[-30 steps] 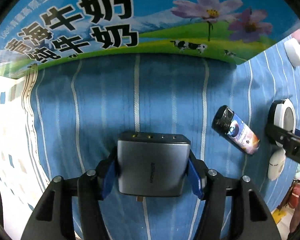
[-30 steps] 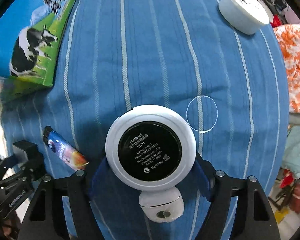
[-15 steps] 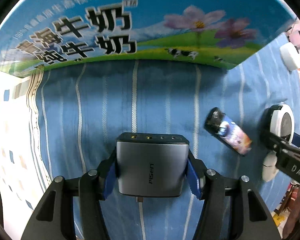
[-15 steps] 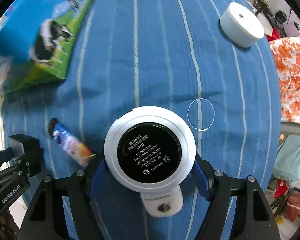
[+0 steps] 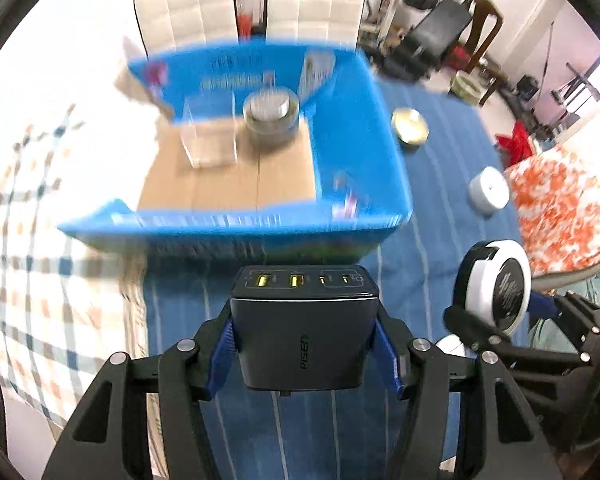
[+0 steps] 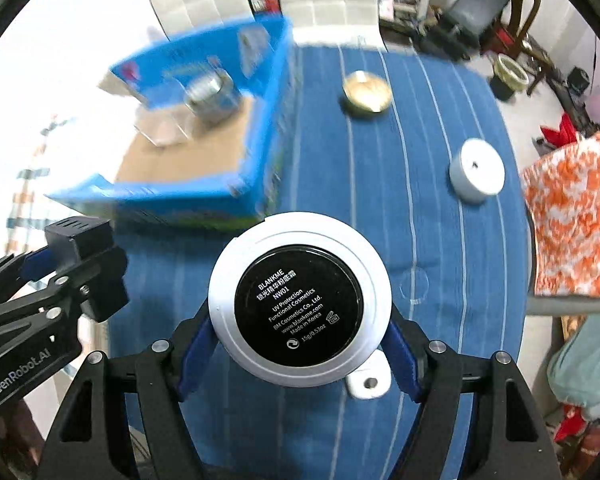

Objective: Organize rigid objects
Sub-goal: 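Lower the charger into the blue box with the left tool while the right tool lowers the compact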

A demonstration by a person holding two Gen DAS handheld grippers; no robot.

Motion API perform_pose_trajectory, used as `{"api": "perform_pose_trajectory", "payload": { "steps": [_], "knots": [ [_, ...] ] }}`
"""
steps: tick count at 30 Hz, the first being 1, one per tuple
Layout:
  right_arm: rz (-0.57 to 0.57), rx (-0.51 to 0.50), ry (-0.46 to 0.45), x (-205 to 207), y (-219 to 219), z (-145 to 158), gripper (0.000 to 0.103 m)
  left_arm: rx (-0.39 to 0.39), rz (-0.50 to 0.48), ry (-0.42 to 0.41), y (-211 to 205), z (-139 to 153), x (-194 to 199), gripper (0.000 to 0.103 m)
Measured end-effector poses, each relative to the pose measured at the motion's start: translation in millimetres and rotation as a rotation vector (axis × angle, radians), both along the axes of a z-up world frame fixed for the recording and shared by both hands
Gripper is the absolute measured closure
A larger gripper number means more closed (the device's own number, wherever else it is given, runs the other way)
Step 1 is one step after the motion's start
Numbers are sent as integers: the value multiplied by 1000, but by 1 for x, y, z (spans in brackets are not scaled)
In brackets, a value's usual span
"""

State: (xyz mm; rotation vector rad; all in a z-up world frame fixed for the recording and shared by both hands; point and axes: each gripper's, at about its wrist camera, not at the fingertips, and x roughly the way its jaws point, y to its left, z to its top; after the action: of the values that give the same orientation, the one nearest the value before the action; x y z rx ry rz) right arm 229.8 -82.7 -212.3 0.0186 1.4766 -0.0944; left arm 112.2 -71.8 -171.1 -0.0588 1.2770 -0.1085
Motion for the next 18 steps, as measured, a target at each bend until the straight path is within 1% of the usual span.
{"api": "perform_pose_trajectory", "payload": {
  "steps": [3,5,8,13,18],
  "knots": [
    [12,6,-57,16,18,29,27,-4,-9,-59,11,33,6,47],
    [14,12,-88,25,30,46,27,-3,-12,-89,24,49,10,47],
    [23,14,-126,42,45,60,27,6,-12,-126,43,64,18,47],
    [31,29,-166,64,70,70,27,9,-1,-148,72,73,34,47],
    [33,35,-166,84,92,66,27,9,11,-144,99,71,50,47]
  ]
}}
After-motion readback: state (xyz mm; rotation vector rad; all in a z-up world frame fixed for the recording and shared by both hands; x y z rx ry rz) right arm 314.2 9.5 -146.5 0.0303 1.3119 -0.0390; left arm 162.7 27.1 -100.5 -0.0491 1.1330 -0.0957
